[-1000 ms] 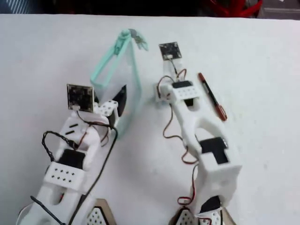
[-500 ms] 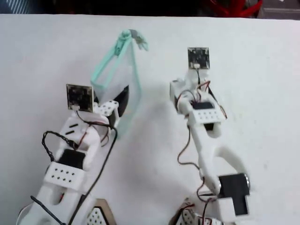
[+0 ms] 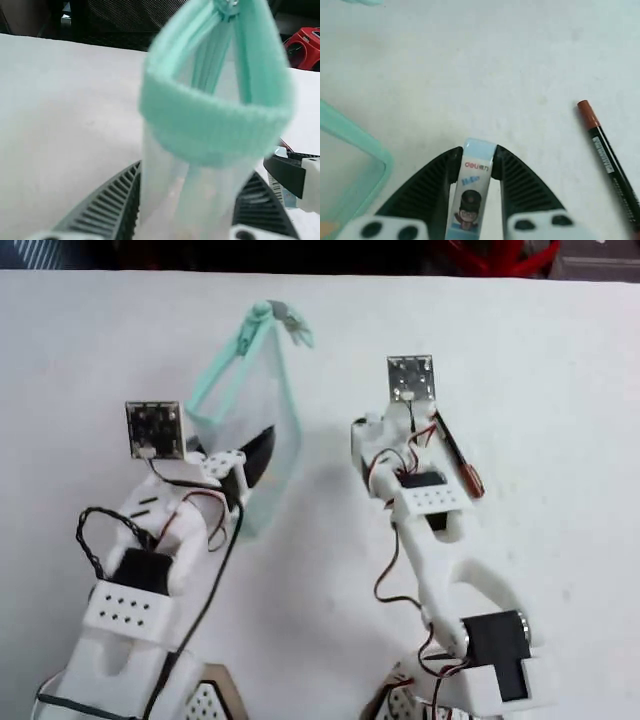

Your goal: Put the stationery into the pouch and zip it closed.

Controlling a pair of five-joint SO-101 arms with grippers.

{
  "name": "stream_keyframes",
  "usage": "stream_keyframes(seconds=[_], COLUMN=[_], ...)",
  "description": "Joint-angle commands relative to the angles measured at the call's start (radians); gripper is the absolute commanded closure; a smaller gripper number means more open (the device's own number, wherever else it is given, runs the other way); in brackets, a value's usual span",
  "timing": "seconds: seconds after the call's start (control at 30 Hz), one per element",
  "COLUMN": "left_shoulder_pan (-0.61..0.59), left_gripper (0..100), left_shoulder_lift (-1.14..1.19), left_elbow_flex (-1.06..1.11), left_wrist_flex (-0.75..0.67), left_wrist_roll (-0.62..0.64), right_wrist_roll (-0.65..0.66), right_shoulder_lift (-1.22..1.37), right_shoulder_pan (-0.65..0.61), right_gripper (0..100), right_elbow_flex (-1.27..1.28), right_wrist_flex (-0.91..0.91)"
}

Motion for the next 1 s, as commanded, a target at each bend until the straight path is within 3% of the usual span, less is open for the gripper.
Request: stream_keyframes(seconds=[0.0, 0.17, 0.33, 0.43, 0.57, 0.73, 0.97], left_shoulder_pan=[0.001, 0.001, 0.001, 0.004, 0.048, 0.091, 0.091], left_gripper=[72, 72, 72, 72, 72, 72, 72], left_shoulder_lift=[-0.021, -0.021, -0.021, -0.021, -0.021, -0.021, -0.021], left_elbow_flex=[-0.054, -0.054, -0.054, -0.049, -0.021, -0.018, -0.018], left_wrist_flex=[0.003, 0.005, 0.003, 0.005, -0.003, 0.005, 0.005], left_wrist_roll=[0.011, 0.052, 0.048, 0.049, 0.046, 0.046, 0.046], right_wrist_roll=[-0.009, -0.009, 0.002, 0.146, 0.361, 0.45, 0.45], right_shoulder_lift=[-0.01, -0.09, -0.387, -0.591, -0.754, -0.776, -0.665], right_shoulder_pan=[-0.007, 0.002, 0.012, -0.054, -0.231, -0.418, -0.443], right_gripper=[98.1, 98.1, 98.1, 98.1, 98.1, 98.1, 98.1], right_elbow_flex=[-0.029, -0.021, -0.015, -0.026, -0.091, -0.216, -0.311], right_wrist_flex=[-0.012, -0.007, 0.073, 0.07, 0.07, 0.074, 0.07])
